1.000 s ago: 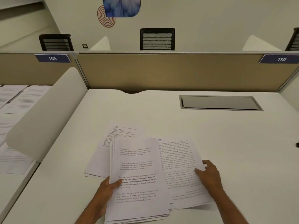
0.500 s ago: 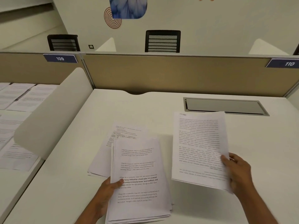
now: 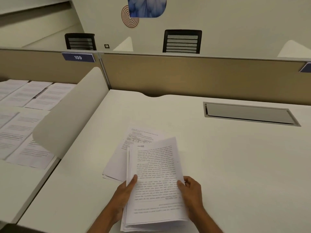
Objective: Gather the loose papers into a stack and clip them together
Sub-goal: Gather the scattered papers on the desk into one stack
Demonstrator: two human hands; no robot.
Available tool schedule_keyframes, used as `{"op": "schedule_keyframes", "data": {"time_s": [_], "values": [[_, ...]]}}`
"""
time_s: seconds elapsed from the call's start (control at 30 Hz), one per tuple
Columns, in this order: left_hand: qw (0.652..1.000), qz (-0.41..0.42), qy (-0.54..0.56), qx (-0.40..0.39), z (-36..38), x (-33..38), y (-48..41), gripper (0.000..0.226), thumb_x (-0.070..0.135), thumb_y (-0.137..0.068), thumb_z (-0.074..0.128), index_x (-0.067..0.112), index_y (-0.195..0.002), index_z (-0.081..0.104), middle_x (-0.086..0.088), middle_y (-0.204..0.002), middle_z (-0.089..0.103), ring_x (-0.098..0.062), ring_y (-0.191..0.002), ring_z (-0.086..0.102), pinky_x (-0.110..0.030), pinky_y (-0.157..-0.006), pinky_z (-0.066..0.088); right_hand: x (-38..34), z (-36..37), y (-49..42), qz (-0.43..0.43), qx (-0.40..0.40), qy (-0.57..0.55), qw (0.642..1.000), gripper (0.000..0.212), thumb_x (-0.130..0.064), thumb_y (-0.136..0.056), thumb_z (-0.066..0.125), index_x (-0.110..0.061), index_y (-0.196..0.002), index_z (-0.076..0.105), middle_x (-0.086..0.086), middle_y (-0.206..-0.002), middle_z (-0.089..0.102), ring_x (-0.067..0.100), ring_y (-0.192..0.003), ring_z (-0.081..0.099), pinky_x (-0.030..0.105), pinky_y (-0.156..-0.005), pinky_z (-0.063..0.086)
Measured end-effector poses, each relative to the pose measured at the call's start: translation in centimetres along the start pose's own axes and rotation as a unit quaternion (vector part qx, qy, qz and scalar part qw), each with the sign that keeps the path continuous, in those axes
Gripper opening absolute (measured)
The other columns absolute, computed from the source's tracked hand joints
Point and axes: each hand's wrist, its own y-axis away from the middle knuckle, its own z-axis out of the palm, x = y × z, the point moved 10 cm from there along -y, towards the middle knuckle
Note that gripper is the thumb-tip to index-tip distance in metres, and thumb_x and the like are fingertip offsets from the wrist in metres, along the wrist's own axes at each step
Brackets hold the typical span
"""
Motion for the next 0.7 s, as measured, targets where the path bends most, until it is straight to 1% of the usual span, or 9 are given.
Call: {"op": "schedule_keyframes", "data": {"time_s": [0.03, 0.07, 0.17, 0.23, 0.27, 0.37, 0.47, 0.53, 0.7], "values": [[1.0, 0.0, 0.015, -0.005, 0.0, -0.2, -0.1, 0.05, 0.05, -0.089, 0.07, 0.022, -0.13, 0.067, -0.001, -0.12, 0.078, -0.02, -0.108, 0.075, -0.032, -0.083, 0.062, 0.1, 0.5, 0.2, 0.002, -0.001, 0.012, 1.0, 0.01, -0.008, -0.096, 0.065, -0.013, -0.093, 0.074, 0.001, -0.09, 0.081, 0.021, -0.086, 0.077, 0.04, -0.085, 0.063], [1.0, 0.004, 0.027, -0.006, -0.1, -0.3, -0.2, 0.047, 0.039, -0.088, 0.074, 0.017, -0.13, 0.067, -0.005, -0.117, 0.079, -0.025, -0.106, 0.076, -0.035, -0.081, 0.064, 0.2, 0.8, 0.4, 0.004, 0.0, 0.022, 1.0, 0.011, -0.01, -0.096, 0.065, -0.014, -0.094, 0.074, -0.001, -0.091, 0.081, 0.019, -0.086, 0.077, 0.038, -0.083, 0.063], [0.999, 0.018, 0.033, 0.008, -0.4, -0.2, -0.3, 0.039, 0.017, -0.092, 0.071, 0.01, -0.13, 0.066, -0.01, -0.112, 0.08, -0.029, -0.101, 0.077, -0.041, -0.081, 0.064, -0.1, 1.4, 0.9, 0.001, -0.003, 0.056, 0.998, 0.012, -0.011, -0.096, 0.066, -0.018, -0.089, 0.073, -0.004, -0.088, 0.08, 0.015, -0.084, 0.076, 0.025, -0.072, 0.059], [0.999, 0.022, 0.035, 0.01, -0.8, 0.1, -0.3, 0.035, 0.013, -0.094, 0.069, 0.01, -0.129, 0.066, -0.01, -0.111, 0.08, -0.03, -0.1, 0.078, -0.044, -0.083, 0.063, -0.7, 1.5, 0.9, -0.011, -0.002, 0.091, 0.996, 0.009, -0.017, -0.095, 0.069, -0.022, -0.088, 0.072, -0.006, -0.086, 0.078, 0.012, -0.082, 0.074, 0.017, -0.065, 0.053], [0.999, 0.026, 0.037, 0.011, -1.2, 0.4, -0.2, 0.033, 0.013, -0.095, 0.068, 0.011, -0.127, 0.067, -0.01, -0.111, 0.08, -0.03, -0.1, 0.078, -0.044, -0.083, 0.063, -1.2, 1.3, 0.7, -0.019, 0.01, 0.108, 0.994, 0.007, -0.022, -0.094, 0.07, -0.024, -0.088, 0.071, -0.007, -0.086, 0.076, 0.011, -0.081, 0.072, 0.016, -0.063, 0.05], [0.998, 0.045, 0.041, 0.018, -3.1, 1.7, -0.3, 0.029, 0.013, -0.095, 0.068, 0.015, -0.123, 0.067, -0.008, -0.111, 0.081, -0.028, -0.099, 0.078, -0.039, -0.078, 0.064, -3.0, 0.3, 0.0, -0.038, 0.068, 0.125, 0.989, 0.011, -0.031, -0.093, 0.072, -0.021, -0.094, 0.07, -0.004, -0.09, 0.074, 0.012, -0.081, 0.069, 0.024, -0.066, 0.047], [0.997, 0.063, 0.052, 0.013, -5.6, 3.2, -0.5, 0.03, 0.014, -0.095, 0.067, 0.019, -0.124, 0.067, -0.006, -0.112, 0.08, -0.025, -0.099, 0.078, -0.033, -0.073, 0.064, -4.8, 0.3, -1.1, -0.049, 0.102, 0.108, 0.988, 0.013, -0.028, -0.093, 0.071, -0.019, -0.101, 0.068, -0.001, -0.096, 0.072, 0.003, -0.082, 0.063, 0.026, -0.067, 0.045], [0.995, 0.074, 0.058, 0.019, -7.8, 4.2, -1.0, 0.033, 0.014, -0.095, 0.066, 0.019, -0.128, 0.066, -0.006, -0.116, 0.079, -0.027, -0.102, 0.077, -0.035, -0.077, 0.063, -5.6, 1.1, -2.0, -0.04, 0.1, 0.082, 0.991, 0.014, -0.026, -0.094, 0.07, -0.019, -0.106, 0.067, -0.001, -0.101, 0.07, -0.001, -0.084, 0.06, 0.024, -0.067, 0.044], [0.992, 0.069, 0.107, 0.003, -12.1, 6.1, -3.5, 0.041, 0.011, -0.096, 0.063, 0.015, -0.136, 0.061, -0.017, -0.127, 0.073, -0.04, -0.115, 0.07, -0.058, -0.104, 0.051, -6.2, 4.3, -4.1, 0.037, 0.062, -0.035, 0.997, 0.026, -0.028, -0.096, 0.068, -0.017, -0.118, 0.064, 0.0, -0.107, 0.065, 0.019, -0.089, 0.061, 0.036, -0.081, 0.049]]}}
